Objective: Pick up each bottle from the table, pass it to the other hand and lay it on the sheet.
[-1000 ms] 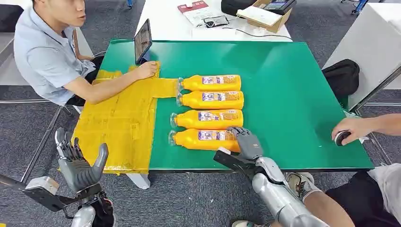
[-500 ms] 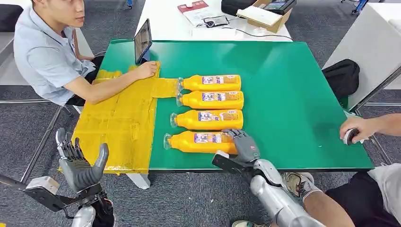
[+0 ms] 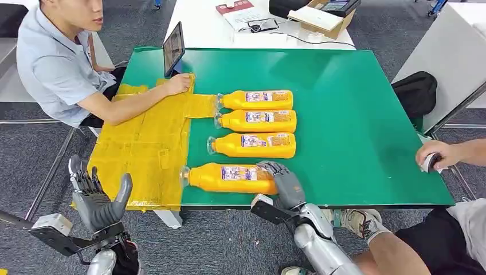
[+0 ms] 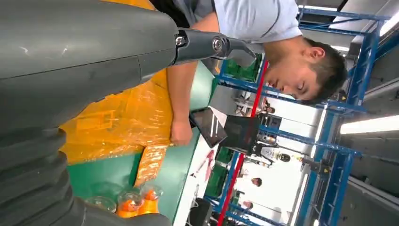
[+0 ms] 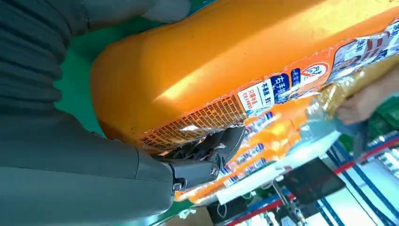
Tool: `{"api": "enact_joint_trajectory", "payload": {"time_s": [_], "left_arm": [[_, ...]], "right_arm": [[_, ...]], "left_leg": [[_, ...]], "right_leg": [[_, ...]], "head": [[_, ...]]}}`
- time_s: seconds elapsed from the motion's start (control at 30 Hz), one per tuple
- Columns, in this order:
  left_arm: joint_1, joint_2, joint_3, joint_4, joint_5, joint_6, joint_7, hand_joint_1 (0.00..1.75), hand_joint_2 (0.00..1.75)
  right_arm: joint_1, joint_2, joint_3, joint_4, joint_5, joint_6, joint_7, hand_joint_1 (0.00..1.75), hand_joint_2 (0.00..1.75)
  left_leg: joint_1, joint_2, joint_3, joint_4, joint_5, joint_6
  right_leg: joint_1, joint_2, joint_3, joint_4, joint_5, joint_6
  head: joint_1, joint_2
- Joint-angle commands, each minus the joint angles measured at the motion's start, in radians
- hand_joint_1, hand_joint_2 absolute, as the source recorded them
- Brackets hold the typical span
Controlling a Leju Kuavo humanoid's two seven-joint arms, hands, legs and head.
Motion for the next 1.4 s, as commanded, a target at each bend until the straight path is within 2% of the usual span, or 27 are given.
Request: {"api": "enact_joint_trajectory", "payload": {"time_s": [0.03,0.3,0.33,0.6,0.73,0.93,1.1,1.4], "left_arm": [[-0.034,0.011,-0.015,0.054,0.002,0.005,0.005,0.00,1.75],[-0.035,0.034,-0.084,0.079,-0.030,0.097,0.005,0.00,1.75],[-0.039,0.031,-0.085,0.141,0.015,0.045,0.005,0.00,1.75],[-0.028,0.007,-0.107,0.232,0.097,-0.113,0.005,0.00,1.75],[-0.040,0.036,-0.181,0.326,0.203,-0.202,0.017,0.00,1.75],[-0.018,0.071,-0.283,0.332,0.255,-0.269,0.052,0.00,1.75],[-0.033,0.076,-0.311,0.345,0.253,-0.271,0.047,0.00,1.75],[-0.049,0.079,-0.360,0.277,0.209,-0.313,0.005,0.00,1.75]], "right_arm": [[0.010,0.011,-0.029,-0.033,-0.016,-0.021,-0.010,1.75,1.75],[0.049,0.014,-0.039,-0.094,-0.038,-0.062,-0.027,1.75,1.75],[0.061,0.014,-0.044,-0.112,-0.043,-0.074,-0.029,1.75,1.75],[0.119,0.021,-0.068,-0.227,-0.073,-0.112,-0.065,1.75,1.75],[0.144,0.029,-0.074,-0.292,-0.092,-0.145,-0.087,1.75,1.75],[0.153,0.033,-0.068,-0.362,-0.128,-0.165,-0.102,1.75,1.75],[0.133,0.038,-0.030,-0.358,-0.135,-0.148,-0.102,1.75,1.75],[0.070,0.064,0.096,-0.243,-0.156,-0.085,-0.102,1.75,1.75]], "left_leg": [[0.001,-0.001,0.003,0.000,-0.001,-0.002],[0.001,-0.001,0.004,0.000,-0.002,-0.002],[0.001,-0.001,0.003,0.000,-0.002,-0.002],[0.001,-0.002,0.004,-0.001,-0.002,-0.002],[0.000,-0.001,0.003,-0.001,-0.002,-0.001],[0.000,0.000,0.003,-0.001,-0.002,-0.002],[0.001,0.001,0.004,-0.001,-0.003,-0.002],[0.002,0.003,0.003,0.000,-0.003,-0.002]], "right_leg": [[0.001,-0.001,0.003,0.000,-0.002,-0.002],[0.001,-0.001,0.004,0.000,-0.002,-0.003],[0.001,-0.001,0.003,0.000,-0.002,-0.002],[0.001,-0.001,0.005,0.000,-0.003,-0.002],[0.000,-0.001,0.004,-0.001,-0.002,-0.002],[0.001,0.001,0.003,-0.001,-0.002,-0.002],[0.001,0.001,0.004,0.000,-0.003,-0.003],[0.002,0.003,0.003,0.000,-0.002,-0.003]], "head": [[0.000,0.000],[0.000,0.000],[0.000,0.000],[0.000,0.000],[0.000,0.000],[0.000,0.000],[0.000,0.000],[0.000,0.000]]}}
